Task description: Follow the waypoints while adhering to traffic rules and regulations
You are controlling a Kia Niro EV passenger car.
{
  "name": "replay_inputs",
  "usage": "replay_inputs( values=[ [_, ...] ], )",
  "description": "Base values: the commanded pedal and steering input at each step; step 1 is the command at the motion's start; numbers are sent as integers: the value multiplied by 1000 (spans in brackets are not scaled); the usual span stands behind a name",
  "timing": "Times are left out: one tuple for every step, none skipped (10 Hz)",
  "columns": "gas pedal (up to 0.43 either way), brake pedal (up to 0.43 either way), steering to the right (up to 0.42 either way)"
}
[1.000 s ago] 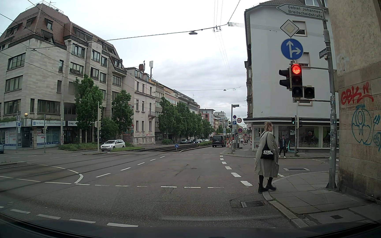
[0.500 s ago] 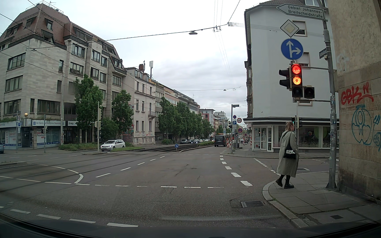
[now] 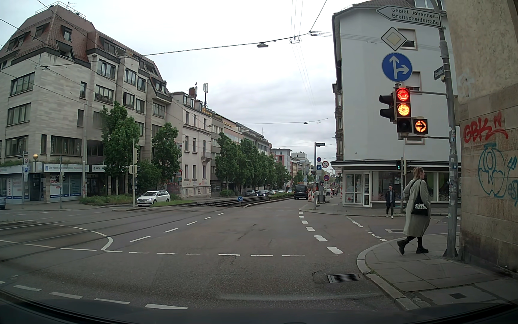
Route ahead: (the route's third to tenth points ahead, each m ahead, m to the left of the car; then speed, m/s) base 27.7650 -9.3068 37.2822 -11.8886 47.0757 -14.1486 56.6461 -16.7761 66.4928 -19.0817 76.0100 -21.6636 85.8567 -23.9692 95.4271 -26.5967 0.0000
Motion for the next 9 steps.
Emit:
replay_inputs(
  values=[
    [59,0,2],
    [138,0,1],
    [138,0,0],
    [150,0,0],
    [157,0,0],
    [157,0,1],
    [177,0,-1],
    [197,0,-2],
    [240,0,-2]
  ],
)
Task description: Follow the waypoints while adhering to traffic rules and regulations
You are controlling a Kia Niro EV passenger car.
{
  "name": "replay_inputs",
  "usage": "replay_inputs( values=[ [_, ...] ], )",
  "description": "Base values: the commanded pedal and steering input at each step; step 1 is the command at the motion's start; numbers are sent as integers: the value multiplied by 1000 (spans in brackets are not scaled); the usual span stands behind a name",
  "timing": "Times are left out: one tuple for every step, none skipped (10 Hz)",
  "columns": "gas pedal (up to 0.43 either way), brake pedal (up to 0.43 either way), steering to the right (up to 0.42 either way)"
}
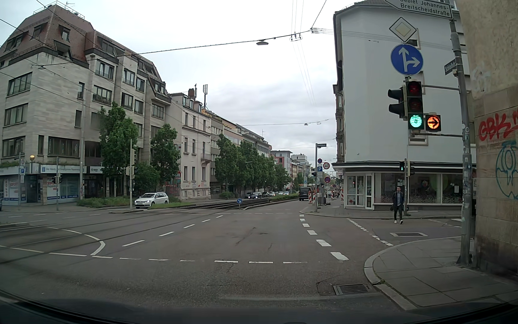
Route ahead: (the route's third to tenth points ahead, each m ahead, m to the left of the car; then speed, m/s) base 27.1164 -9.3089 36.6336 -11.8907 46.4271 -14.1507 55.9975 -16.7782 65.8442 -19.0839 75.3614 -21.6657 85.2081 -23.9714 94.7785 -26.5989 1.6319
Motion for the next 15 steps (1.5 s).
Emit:
replay_inputs(
  values=[
    [240,0,-4],
    [240,0,-8],
    [240,0,-10],
    [240,0,-14],
    [268,0,-19],
    [280,0,-24],
    [287,0,-24],
    [287,0,-24],
    [287,0,-24],
    [299,0,-24],
    [299,0,-23],
    [299,0,-22],
    [299,0,-23],
    [299,0,-23],
    [299,0,-22]
  ],
)
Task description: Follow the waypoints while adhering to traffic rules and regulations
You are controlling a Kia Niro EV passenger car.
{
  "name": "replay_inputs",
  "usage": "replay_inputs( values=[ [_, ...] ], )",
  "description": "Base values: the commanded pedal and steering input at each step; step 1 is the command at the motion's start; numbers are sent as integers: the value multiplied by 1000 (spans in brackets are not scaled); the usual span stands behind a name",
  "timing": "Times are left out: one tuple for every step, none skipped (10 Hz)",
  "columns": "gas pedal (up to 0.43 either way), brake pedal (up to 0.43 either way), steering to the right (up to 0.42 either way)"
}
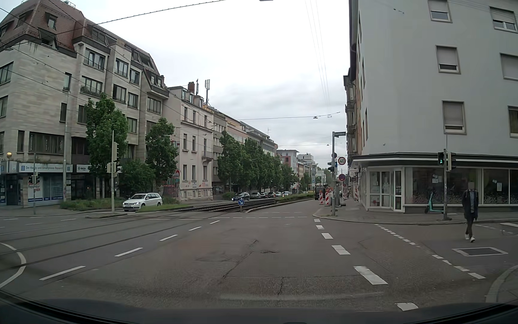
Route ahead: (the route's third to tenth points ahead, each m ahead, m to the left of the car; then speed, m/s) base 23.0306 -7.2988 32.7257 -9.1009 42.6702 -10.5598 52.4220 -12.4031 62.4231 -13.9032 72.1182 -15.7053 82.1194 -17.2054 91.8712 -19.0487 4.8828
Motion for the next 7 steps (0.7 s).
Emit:
replay_inputs(
  values=[
    [299,0,-18],
    [299,0,-10],
    [280,0,-3],
    [268,0,-4],
    [268,0,-7],
    [248,0,-7],
    [248,0,3]
  ],
)
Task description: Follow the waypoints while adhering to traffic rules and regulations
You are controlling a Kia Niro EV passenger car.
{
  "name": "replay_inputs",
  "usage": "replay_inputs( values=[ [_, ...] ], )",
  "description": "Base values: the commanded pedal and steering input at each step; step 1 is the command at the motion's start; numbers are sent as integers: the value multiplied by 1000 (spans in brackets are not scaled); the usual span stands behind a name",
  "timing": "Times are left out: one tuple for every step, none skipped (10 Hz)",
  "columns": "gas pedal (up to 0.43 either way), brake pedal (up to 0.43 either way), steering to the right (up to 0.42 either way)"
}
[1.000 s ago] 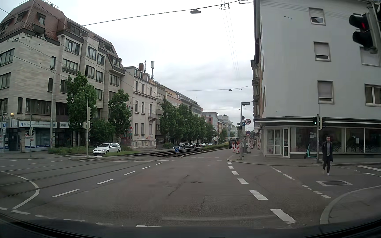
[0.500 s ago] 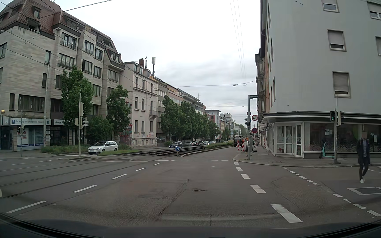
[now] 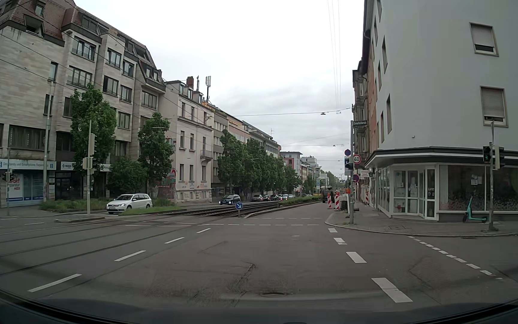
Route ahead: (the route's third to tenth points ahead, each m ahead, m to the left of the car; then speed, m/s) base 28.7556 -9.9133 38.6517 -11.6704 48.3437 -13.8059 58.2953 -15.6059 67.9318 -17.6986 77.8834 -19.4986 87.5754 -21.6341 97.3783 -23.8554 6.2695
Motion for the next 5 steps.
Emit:
replay_inputs(
  values=[
    [228,0,8],
    [177,0,8],
    [177,0,6],
    [177,0,7],
    [177,0,8]
  ],
)
